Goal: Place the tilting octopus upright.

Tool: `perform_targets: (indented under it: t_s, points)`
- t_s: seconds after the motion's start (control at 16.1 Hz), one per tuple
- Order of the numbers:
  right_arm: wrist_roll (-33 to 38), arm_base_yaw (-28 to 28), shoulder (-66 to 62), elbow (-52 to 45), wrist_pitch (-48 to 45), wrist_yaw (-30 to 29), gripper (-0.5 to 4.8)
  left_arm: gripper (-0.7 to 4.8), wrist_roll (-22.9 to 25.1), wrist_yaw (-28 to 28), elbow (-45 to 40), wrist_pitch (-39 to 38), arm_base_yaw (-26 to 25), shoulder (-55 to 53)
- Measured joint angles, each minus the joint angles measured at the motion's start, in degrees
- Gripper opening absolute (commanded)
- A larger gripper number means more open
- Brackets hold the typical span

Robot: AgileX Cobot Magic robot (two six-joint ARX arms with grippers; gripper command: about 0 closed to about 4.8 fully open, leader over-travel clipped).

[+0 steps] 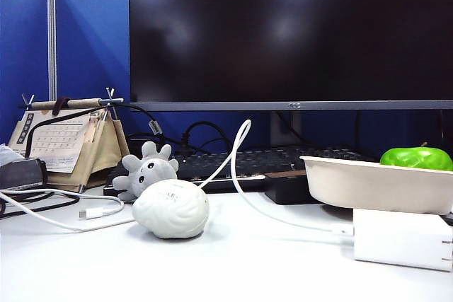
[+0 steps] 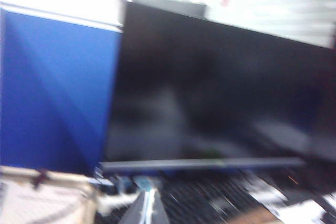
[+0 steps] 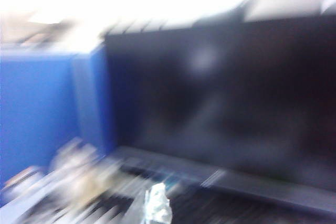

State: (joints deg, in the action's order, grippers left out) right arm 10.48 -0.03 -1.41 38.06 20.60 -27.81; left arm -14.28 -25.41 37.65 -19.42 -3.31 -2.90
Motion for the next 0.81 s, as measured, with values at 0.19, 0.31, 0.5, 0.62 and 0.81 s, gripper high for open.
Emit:
perform_targets:
  t_s: [0.19,0.31,0.5,0.62,0.81]
  points:
    - [3.6,0.0,-1.5,1.0,8.4,-7.2,-0.05,0.17,-0.8,-3.0,1.4,-4.5,0.0,0.0]
    - [5.5,0.0,-2.1,1.0,9.6,-11.1,-0.05,0.17,-2.2,-5.4,1.4,-4.8,0.0,-1.4]
    - [6.0,0.0,-2.6,2.7,7.2,-11.5,-0.05,0.17,-2.2,-6.0,5.1,-4.7,0.0,-4.4]
    - [5.7,0.0,-6.2,8.4,5.8,-11.5,-0.05,0.17,0.2,-6.1,9.5,-1.7,0.0,-9.3]
    - [2.9,0.0,-14.3,16.4,5.7,-11.5,-0.05,0.17,3.1,-5.5,14.7,0.7,0.0,-16.7]
